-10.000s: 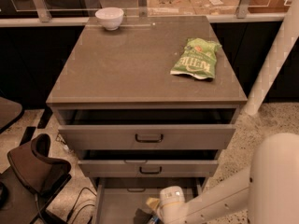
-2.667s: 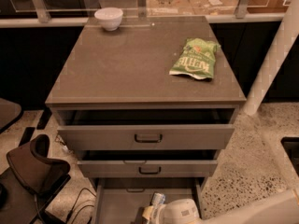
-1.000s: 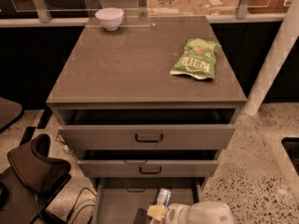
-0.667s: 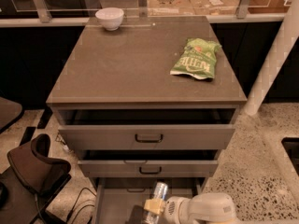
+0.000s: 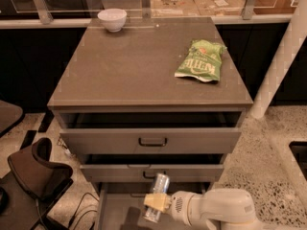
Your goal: Pick redbull can from bottom drawer and place on counter
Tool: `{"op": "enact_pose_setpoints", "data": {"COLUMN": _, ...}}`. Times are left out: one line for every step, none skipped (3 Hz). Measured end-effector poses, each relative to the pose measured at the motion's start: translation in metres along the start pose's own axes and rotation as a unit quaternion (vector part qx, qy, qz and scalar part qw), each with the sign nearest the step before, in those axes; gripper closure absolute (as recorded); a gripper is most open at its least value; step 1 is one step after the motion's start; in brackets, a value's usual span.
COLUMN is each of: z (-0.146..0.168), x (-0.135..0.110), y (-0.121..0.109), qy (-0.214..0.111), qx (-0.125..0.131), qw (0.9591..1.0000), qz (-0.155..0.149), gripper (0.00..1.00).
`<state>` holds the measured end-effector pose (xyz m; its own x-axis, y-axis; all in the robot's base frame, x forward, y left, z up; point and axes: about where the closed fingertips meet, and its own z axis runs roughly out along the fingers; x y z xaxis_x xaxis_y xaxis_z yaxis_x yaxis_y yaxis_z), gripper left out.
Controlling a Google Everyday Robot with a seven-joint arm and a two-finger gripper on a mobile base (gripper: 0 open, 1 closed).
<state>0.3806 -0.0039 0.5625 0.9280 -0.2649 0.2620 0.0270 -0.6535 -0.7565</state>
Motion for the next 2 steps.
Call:
{"op": "enact_pose_setpoints", "data": {"z": -0.022, "x": 0.014, "y": -0.032, "qy": 0.014, "qx": 0.022, "qw": 0.9994, "qz": -0.022, "gripper": 1.0}}
{"op": "enact_pose_setpoints", "data": {"z": -0.044, "x": 0.031, "y": -0.067, "qy": 0.029, "qx": 0.048, "qw": 0.9975, "qz": -0.042, "gripper": 1.0}}
